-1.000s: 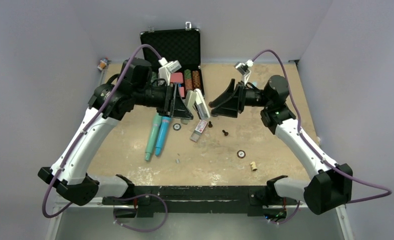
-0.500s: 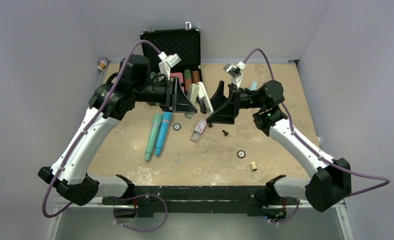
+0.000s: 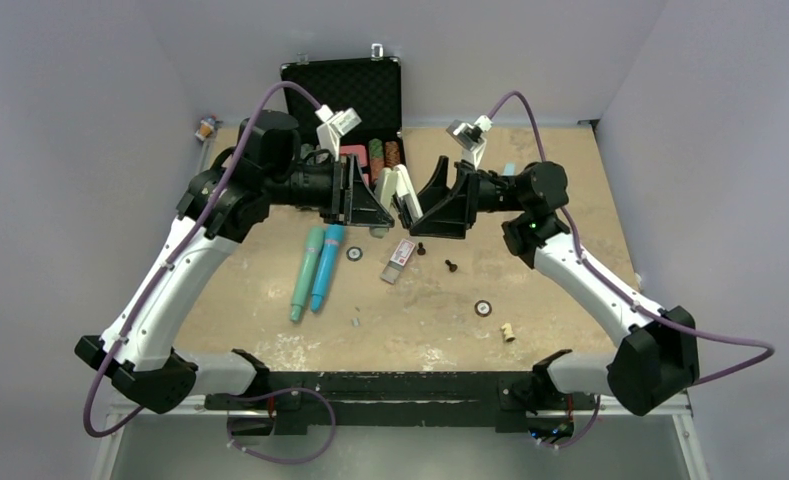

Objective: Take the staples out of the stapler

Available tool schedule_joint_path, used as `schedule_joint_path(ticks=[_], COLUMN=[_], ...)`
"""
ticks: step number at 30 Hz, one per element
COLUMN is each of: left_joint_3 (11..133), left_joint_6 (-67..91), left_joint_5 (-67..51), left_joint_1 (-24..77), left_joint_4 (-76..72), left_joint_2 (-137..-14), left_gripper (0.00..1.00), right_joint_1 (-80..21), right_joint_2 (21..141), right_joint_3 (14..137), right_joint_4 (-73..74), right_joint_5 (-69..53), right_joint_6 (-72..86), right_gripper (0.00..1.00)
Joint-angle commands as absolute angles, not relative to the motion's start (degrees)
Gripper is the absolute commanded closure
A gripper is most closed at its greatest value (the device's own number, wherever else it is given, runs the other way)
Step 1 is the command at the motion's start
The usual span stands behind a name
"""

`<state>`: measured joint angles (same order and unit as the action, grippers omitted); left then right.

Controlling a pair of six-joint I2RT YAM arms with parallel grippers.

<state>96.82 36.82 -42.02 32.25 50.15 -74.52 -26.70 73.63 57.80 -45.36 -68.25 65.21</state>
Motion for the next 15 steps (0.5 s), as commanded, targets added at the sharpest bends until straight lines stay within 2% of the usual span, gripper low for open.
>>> schedule_joint_path(ticks=[1,6,9,10,13,15], left_joint_3=[96.8,96.8,97.0,97.0,97.0,96.9], left_joint_6=[37.4,37.5,37.4,37.3,36.9,36.3], left_joint_5=[-43.1,-42.9,-42.9,-42.9,-43.1,-43.0], left_joint_1=[31.9,31.9,32.0,31.9,31.9,31.9], left_joint_4=[45.9,45.2,44.9,44.8,45.2,45.7], left_joint_2=[-72.8,-72.4,-72.5,-72.6,-72.7,-72.6], left_gripper=[1.0,1.0,1.0,1.0,1.0,1.0], right_joint_1=[-26.9,-27.0,-26.9,-26.9,-26.9,-26.9], right_joint_2=[74.2,74.8,75.1,75.1,75.2,75.3], right_joint_3=[60.8,61.2,61.2,61.3,61.6,61.6], right_joint_4=[-48.0,-47.1,-46.1,-45.4,-43.7,-43.3], right_joint_5=[-67.0,-67.3,-67.7,-67.9,-68.0,-68.2], right_joint_6=[66.1,66.0,65.4,65.0,63.7,63.3], right_gripper=[0.29,0.49,0.71,0.82,0.89,1.0])
